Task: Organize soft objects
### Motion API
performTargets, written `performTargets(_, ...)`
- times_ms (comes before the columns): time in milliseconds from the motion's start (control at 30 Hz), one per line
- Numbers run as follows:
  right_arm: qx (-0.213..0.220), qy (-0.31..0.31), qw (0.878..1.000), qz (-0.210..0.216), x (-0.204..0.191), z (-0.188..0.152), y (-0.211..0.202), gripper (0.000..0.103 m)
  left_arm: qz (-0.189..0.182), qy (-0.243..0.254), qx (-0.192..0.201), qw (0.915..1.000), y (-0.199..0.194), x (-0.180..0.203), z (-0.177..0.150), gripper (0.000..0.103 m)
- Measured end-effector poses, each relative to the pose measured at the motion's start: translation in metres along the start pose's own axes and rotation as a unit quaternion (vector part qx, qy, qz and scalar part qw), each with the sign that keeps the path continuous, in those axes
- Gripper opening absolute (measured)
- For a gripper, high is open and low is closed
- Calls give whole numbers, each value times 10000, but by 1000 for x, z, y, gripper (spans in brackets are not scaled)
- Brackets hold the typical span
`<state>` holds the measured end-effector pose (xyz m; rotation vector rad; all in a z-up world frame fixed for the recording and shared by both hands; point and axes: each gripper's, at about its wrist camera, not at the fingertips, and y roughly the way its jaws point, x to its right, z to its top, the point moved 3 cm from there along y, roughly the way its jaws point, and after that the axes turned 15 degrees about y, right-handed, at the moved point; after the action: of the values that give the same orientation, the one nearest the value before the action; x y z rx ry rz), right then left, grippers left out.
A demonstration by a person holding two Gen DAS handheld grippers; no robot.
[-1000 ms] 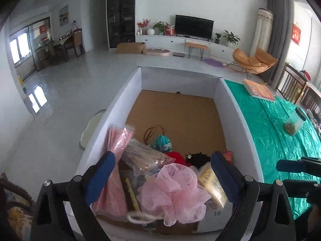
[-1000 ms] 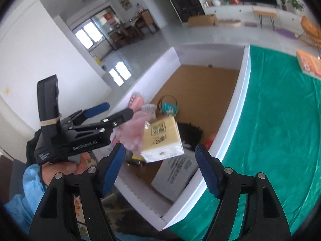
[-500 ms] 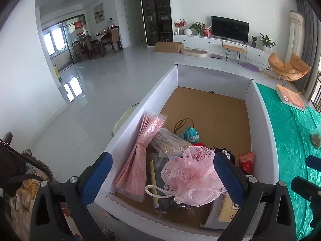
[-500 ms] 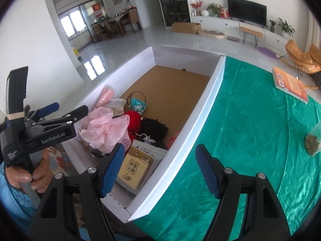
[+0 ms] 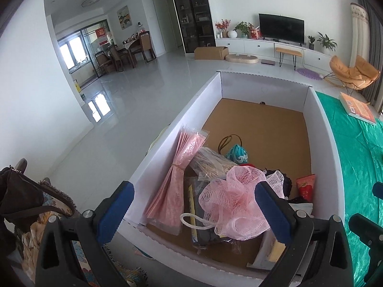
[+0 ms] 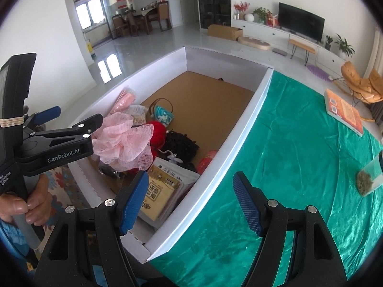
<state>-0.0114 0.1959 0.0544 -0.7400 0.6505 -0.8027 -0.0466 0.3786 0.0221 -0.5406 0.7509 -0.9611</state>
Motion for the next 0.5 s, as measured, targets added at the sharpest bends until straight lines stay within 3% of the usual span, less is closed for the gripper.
performTargets(500, -13, -204, 9998, -84, -10, -3, 8, 76, 45, 33, -44, 10000, -1, 3, -3, 100)
